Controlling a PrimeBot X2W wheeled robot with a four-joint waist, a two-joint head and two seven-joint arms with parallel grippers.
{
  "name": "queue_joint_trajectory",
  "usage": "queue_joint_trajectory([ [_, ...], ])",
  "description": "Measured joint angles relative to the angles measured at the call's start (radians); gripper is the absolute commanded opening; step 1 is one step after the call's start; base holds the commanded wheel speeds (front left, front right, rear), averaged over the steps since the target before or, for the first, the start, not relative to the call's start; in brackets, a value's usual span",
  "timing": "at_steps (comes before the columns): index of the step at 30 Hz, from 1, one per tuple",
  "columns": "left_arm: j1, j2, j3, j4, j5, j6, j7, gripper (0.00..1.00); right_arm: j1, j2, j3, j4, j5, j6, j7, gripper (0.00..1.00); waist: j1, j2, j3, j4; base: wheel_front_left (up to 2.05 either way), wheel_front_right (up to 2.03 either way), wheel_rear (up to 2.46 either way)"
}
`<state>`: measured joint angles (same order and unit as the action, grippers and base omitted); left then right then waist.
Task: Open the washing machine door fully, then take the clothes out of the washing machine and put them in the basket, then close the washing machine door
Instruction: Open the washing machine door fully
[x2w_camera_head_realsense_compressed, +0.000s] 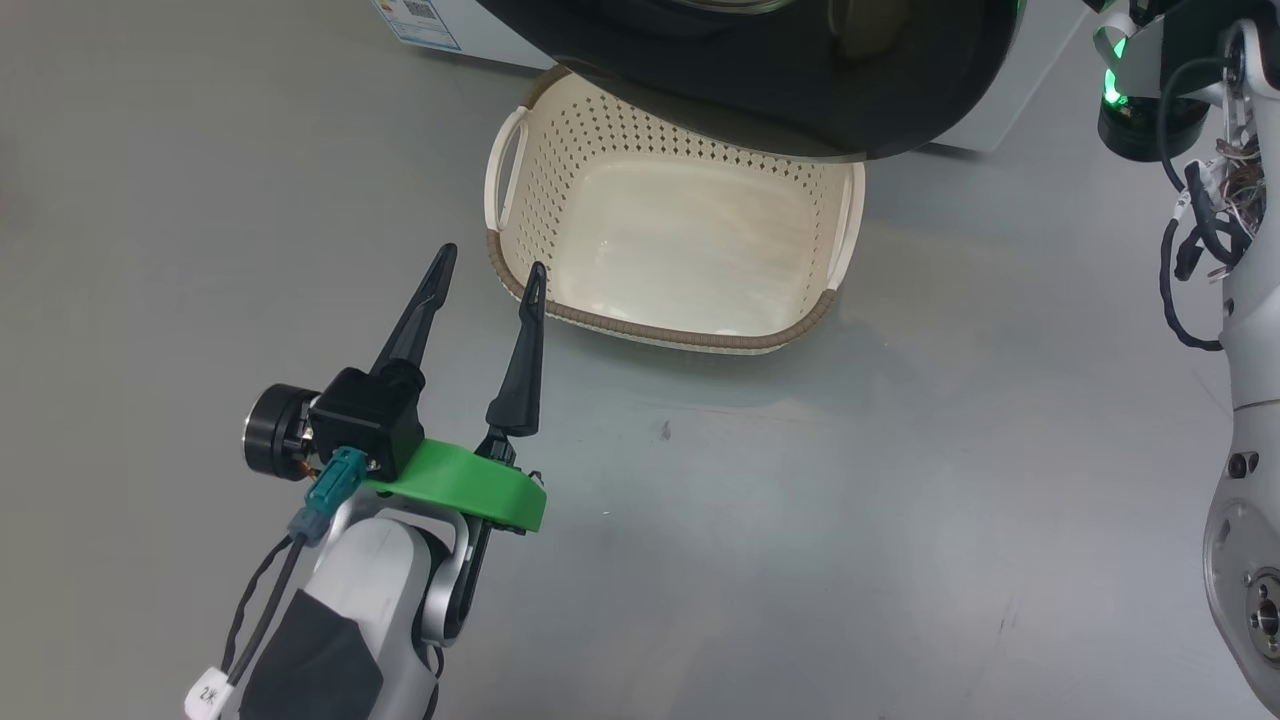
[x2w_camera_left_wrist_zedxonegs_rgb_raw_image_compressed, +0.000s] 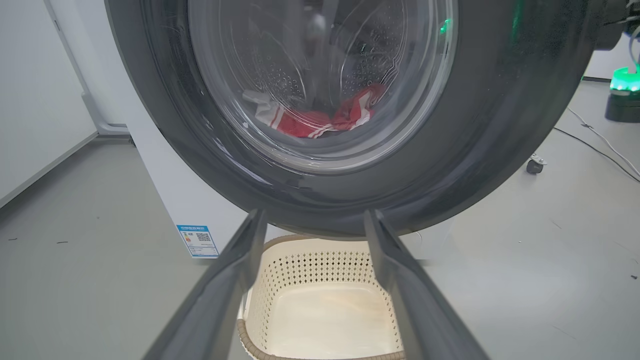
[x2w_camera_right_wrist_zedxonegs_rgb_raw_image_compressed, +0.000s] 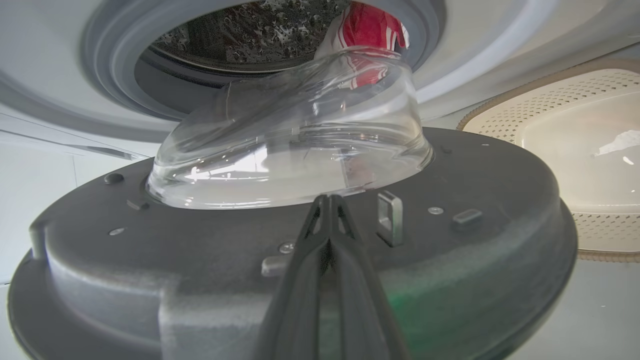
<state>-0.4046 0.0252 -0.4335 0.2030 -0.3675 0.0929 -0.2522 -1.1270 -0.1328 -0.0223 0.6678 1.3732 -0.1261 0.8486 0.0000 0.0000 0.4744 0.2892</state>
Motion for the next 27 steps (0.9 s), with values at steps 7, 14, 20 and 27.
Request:
queue_joint_trajectory([
  [7, 0.015, 0.0, 0.003, 0.0, 0.009, 0.0, 0.0, 1.0, 0.001, 0.006, 0.004, -0.002, 0.001, 0.0, 0.001, 0.0, 0.0, 0.0, -0.008, -0.008, 0.0, 0.0, 0.0],
  [14, 0.016, 0.0, 0.011, 0.003, 0.013, 0.0, 0.0, 1.0, 0.011, -0.014, 0.013, -0.026, -0.039, 0.057, -0.055, 0.0, 0.0, 0.0, -0.021, -0.012, 0.0, 0.0, 0.0],
  [20, 0.017, 0.0, 0.03, 0.01, 0.025, 0.0, 0.0, 1.0, 0.044, -0.067, 0.07, -0.053, -0.149, 0.158, -0.125, 0.0, 0.0001, 0.0, -0.049, -0.021, 0.0, 0.0, 0.0],
  [27, 0.044, 0.001, 0.058, 0.017, 0.028, 0.0, 0.0, 1.0, 0.101, -0.12, 0.131, -0.092, -0.286, 0.257, -0.247, 0.0, 0.0, 0.0, -0.091, -0.041, 0.0, 0.0, 0.0],
])
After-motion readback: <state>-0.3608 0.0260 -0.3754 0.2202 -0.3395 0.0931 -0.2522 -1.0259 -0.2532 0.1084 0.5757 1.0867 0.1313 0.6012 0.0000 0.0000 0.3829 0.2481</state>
